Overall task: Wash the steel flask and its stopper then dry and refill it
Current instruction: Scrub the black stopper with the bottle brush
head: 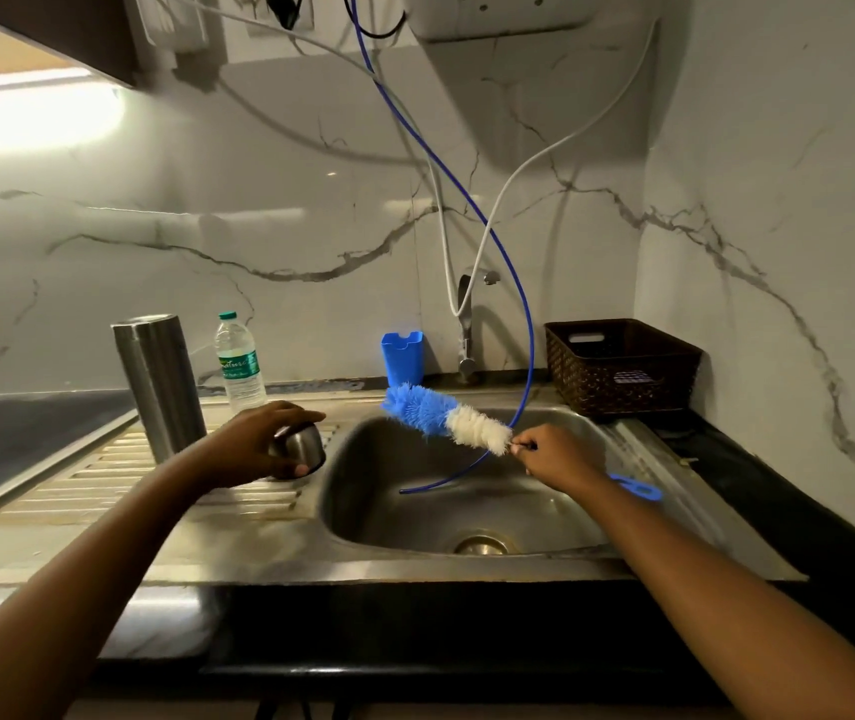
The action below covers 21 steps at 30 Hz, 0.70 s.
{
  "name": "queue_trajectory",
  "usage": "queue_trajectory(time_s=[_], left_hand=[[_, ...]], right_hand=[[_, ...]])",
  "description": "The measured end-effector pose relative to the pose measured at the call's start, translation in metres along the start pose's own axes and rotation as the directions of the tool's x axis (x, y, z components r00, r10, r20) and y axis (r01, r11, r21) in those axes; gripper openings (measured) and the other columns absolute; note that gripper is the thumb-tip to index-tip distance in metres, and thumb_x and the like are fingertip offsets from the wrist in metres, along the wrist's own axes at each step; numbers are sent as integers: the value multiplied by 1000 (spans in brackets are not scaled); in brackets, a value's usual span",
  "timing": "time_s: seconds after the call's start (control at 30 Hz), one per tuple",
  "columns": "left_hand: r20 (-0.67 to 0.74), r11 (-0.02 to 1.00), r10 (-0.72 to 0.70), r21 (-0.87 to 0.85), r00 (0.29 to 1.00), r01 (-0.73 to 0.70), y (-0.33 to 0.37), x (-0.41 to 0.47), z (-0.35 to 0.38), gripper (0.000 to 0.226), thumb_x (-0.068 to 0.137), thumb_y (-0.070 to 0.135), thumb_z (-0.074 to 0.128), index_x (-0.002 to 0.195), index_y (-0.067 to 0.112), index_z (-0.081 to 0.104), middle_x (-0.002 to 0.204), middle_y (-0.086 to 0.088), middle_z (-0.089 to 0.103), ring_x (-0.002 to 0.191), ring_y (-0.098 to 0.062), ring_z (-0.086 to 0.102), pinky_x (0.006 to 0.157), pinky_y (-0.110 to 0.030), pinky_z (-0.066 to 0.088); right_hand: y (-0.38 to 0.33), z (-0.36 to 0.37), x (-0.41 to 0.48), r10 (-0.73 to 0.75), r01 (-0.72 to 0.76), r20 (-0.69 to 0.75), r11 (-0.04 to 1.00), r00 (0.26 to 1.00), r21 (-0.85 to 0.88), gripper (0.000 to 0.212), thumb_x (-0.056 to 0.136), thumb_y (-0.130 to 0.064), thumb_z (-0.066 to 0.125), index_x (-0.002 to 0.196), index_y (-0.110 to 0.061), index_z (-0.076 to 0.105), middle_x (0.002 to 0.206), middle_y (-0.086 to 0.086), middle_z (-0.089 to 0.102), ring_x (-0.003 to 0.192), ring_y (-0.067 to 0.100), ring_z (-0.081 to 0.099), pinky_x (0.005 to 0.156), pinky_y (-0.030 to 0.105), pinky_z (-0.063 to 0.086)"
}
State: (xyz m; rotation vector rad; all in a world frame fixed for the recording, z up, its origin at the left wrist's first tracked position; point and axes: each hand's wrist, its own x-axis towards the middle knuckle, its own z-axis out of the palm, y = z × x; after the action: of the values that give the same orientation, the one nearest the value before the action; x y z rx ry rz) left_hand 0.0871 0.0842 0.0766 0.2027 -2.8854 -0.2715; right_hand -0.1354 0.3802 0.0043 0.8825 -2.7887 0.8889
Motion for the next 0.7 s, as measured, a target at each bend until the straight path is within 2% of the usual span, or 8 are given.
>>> queue_trajectory(time_s=[0.07, 0.13, 0.2, 0.27, 0.4, 0.47, 0.53, 0.7], left_hand=[[3, 999, -41, 12, 999, 41, -16, -19, -8, 66, 76, 36, 77, 132, 38, 43, 128, 10, 48, 119, -13, 47, 103, -35, 40], [-15, 997, -71, 28, 997, 72, -29, -38, -11, 61, 72, 42, 77, 121, 49, 42, 120, 11, 52, 109, -12, 51, 95, -31, 43], [-32, 991, -120, 56, 992, 122, -42, -54, -8, 60, 74, 33, 78, 125, 40, 48, 120, 7, 55, 100, -8, 50, 90, -26, 43], [-39, 977, -183, 106, 982, 186, -53, -66, -2, 64, 77, 28, 77, 134, 27, 49, 126, 3, 54, 101, -8, 51, 89, -23, 41], [-89, 958, -267, 81, 960, 274, -70, -81, 11, 62, 79, 16, 74, 135, 25, 49, 132, -3, 54, 96, -11, 56, 82, -22, 43], [-88, 950, -281, 119, 956, 290, -72, -85, 16, 61, 82, 17, 72, 137, 24, 47, 137, -3, 50, 106, -16, 56, 85, -24, 43], [-81, 936, -296, 175, 952, 306, -72, -87, 19, 64, 85, 19, 68, 142, 24, 40, 145, -3, 44, 122, -21, 50, 96, -30, 41], [-71, 935, -286, 199, 955, 295, -68, -78, 18, 72, 85, 31, 67, 146, 32, 29, 155, 0, 27, 138, -22, 33, 109, -37, 34]], right_hand=[[-4, 2, -1, -24, 24, -3, 999, 1000, -41, 24, 94, -29, 53, 110, -18, 67, 93, 1, 67, 78, 12, 57, 67, 25, 41], [-8, 3, -2, -42, 42, -6, 997, 999, -66, 24, 94, -29, 53, 110, -18, 67, 95, 1, 68, 80, 12, 58, 68, 25, 41], [-13, 6, -3, -52, 51, -6, 995, 999, -80, 23, 95, -28, 53, 110, -18, 67, 96, 2, 69, 81, 12, 58, 69, 25, 42], [-15, 8, -3, -56, 57, 4, 993, 998, -106, 23, 95, -29, 53, 108, -19, 68, 96, 1, 69, 80, 12, 58, 70, 26, 45], [-14, 8, -5, -79, 80, 15, 985, 997, -152, 23, 94, -30, 53, 108, -20, 69, 95, 0, 69, 82, 13, 60, 71, 27, 47], [-12, 7, -5, -91, 92, 14, 982, 996, -166, 24, 94, -30, 52, 109, -20, 69, 97, 0, 69, 80, 12, 58, 65, 24, 41], [-12, 7, -5, -93, 93, 7, 981, 996, -172, 24, 94, -30, 53, 108, -20, 69, 94, 1, 69, 77, 11, 56, 62, 23, 37], [-11, 8, -4, -87, 88, 11, 984, 996, -157, 24, 93, -29, 53, 108, -20, 70, 92, 0, 69, 77, 12, 58, 64, 25, 40]])
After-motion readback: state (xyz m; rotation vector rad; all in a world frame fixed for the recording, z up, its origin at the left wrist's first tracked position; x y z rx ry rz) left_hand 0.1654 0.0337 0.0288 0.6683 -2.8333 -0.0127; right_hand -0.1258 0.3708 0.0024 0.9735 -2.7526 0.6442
